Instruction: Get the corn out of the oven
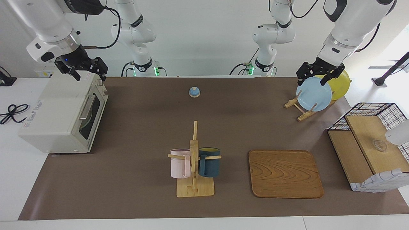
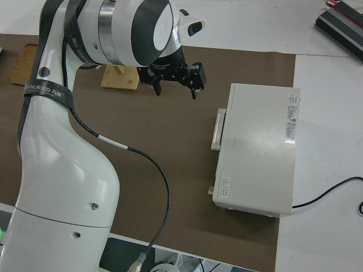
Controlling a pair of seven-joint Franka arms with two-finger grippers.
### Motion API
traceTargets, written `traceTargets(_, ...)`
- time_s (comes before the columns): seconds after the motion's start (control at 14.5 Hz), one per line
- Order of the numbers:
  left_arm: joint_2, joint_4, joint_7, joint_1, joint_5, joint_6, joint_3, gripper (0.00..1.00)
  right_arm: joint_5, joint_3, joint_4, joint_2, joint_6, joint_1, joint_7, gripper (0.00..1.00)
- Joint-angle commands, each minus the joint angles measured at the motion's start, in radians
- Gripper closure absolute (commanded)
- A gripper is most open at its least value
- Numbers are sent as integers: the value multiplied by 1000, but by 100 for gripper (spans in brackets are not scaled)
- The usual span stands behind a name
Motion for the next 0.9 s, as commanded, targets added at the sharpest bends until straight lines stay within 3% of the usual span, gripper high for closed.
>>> traceTargets(0.0, -23, -25, 8, 10, 18, -1, -8, 0, -3, 4, -23, -14, 16, -3, -7, 0)
traceTargets(0.21, -23, -25, 8, 10, 18, -1, -8, 0, -1, 6, -57, -29, 24, -5, 25, 0)
traceTargets(0.34, -23, -25, 8, 10, 18, -1, -8, 0, 6, 6, -133, -63, 74, -17, 19, 1)
traceTargets(0.41, -23, -25, 8, 10, 18, -1, -8, 0, 6, 3, -188, -88, 116, -20, 14, 50)
traceTargets(0.48, -23, -25, 8, 10, 18, -1, -8, 0, 6, 1, -254, -115, 154, -29, 14, 93)
traceTargets(0.55, -23, -25, 8, 10, 18, -1, -8, 0, 6, 1, -317, -140, 198, -43, 13, 100)
traceTargets(0.69, -23, -24, 8, 10, 18, -1, -8, 0, 6, 0, -432, -175, 313, -75, 17, 100)
traceTargets(0.83, -23, -25, 8, 10, 18, -1, -8, 0, -14, -4, -469, -175, 367, -92, 8, 100)
